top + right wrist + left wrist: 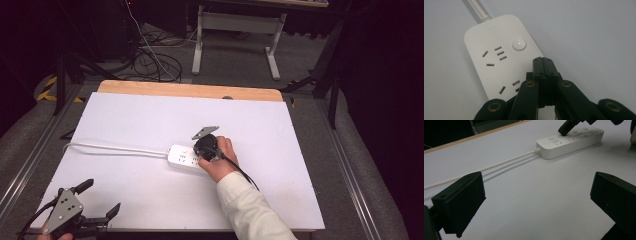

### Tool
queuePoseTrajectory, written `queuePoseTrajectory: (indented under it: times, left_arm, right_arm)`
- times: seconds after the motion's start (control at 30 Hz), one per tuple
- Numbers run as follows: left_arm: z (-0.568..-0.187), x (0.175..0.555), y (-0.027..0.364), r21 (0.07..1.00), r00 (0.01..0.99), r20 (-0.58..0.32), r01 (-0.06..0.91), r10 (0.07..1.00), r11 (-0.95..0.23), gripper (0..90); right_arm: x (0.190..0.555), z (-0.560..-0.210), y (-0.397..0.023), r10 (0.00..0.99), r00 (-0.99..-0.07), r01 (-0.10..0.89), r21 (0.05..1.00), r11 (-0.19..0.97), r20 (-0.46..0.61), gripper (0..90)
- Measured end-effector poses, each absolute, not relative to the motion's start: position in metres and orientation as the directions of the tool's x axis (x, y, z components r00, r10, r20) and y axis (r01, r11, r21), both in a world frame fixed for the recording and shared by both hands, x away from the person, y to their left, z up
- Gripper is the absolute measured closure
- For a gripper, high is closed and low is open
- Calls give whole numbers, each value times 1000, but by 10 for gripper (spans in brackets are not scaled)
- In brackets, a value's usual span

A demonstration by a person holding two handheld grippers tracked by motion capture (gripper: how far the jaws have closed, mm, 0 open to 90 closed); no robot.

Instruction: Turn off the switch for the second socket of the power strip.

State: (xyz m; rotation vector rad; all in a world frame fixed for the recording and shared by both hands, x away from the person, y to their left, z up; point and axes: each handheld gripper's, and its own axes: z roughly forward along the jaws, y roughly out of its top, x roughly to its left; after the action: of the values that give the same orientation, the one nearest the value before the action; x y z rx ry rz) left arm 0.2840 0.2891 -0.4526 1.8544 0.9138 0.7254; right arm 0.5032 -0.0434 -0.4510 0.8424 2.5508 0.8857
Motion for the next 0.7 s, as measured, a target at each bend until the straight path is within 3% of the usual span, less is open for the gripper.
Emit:
queuePoseTrajectory:
  times: [0.17,0.27,0.7]
  left_arm:
    - [-452,284,290,908,550,99,290,829,-301,2]
    - [-452,285,290,908,552,100,290,828,-303,2]
    - [-453,286,290,907,551,100,292,828,-304,2]
  right_arm:
    - [504,-447,-49,621,-781,443,650,618,-59,900]
    - [497,-439,-52,612,-790,406,713,571,-40,900]
    - [485,-415,-61,602,-797,354,770,531,-49,900]
